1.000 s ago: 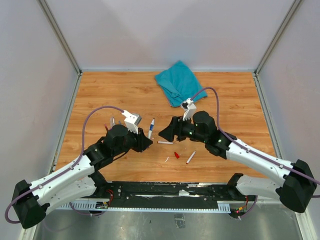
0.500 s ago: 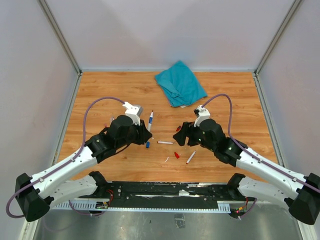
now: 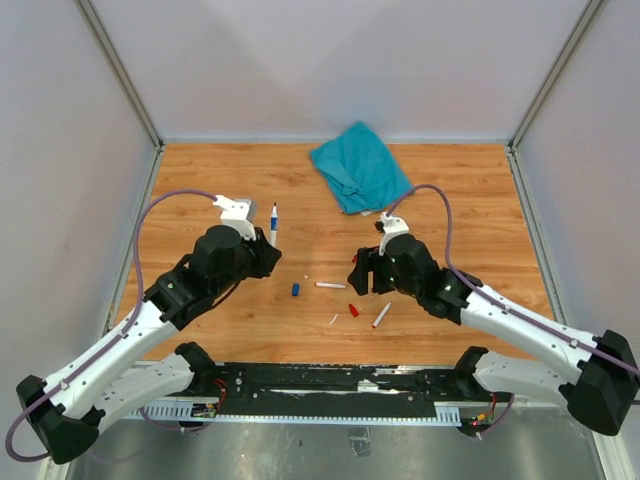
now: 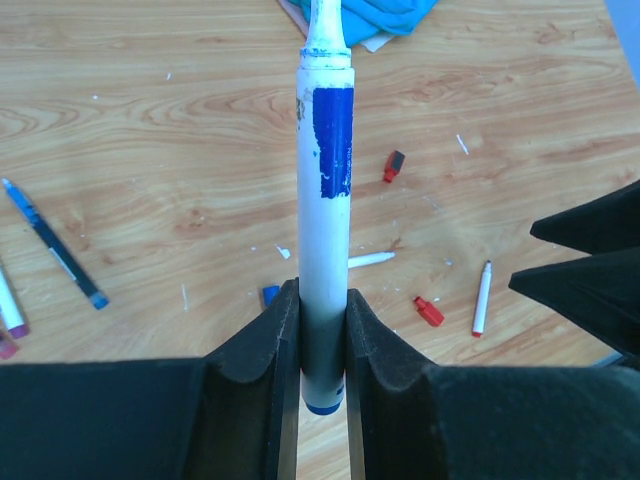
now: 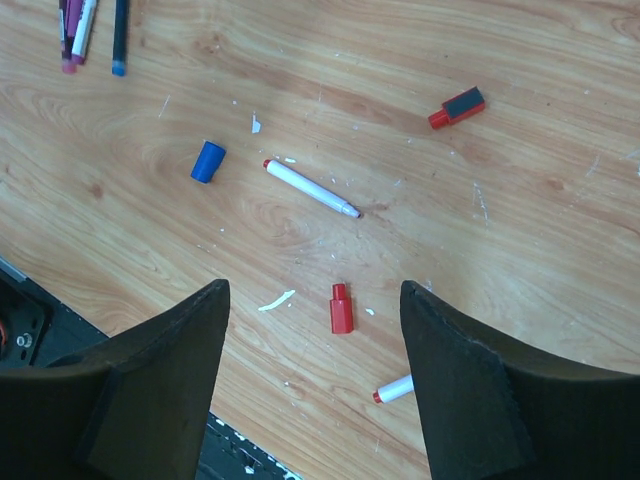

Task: Insert the pens into the pen caps
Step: Move the pen cap to the center of the board.

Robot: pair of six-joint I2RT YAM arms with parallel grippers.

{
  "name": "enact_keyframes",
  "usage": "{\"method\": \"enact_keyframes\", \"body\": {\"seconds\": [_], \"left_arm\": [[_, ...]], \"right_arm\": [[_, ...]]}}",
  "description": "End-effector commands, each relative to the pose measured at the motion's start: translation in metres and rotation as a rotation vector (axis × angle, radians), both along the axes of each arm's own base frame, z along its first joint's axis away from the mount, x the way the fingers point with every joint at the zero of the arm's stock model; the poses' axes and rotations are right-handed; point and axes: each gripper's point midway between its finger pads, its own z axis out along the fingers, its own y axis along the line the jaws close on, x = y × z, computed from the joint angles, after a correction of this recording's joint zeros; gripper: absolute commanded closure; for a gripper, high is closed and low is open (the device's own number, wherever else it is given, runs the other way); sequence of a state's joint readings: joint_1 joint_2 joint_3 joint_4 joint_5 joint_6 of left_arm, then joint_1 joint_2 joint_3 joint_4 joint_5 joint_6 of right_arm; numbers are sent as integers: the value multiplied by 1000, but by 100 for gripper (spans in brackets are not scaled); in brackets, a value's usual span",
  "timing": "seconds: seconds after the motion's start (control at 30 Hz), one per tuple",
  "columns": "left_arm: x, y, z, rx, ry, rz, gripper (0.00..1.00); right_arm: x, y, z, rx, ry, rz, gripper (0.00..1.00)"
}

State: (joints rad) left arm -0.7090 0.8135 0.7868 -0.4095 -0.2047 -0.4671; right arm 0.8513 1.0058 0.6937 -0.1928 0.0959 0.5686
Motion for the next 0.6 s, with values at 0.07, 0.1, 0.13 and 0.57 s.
{"method": "enact_keyframes", "body": {"seconds": [0.07,0.1,0.13,0.57], "left_arm": [[-11,18,17,23,-53,2,99],[-13,19,21,10,-63,4,99],[-15,21,25,2,-70,7,100],[-28,53,56,7,-156,73,99]], "right_arm": [[3,31,0,-48,47,82,34],[3,39,0,-54,62,87,36],[3,47,-1,-64,73,91,36],[8,132,-35,-70,271,-82,34]]}}
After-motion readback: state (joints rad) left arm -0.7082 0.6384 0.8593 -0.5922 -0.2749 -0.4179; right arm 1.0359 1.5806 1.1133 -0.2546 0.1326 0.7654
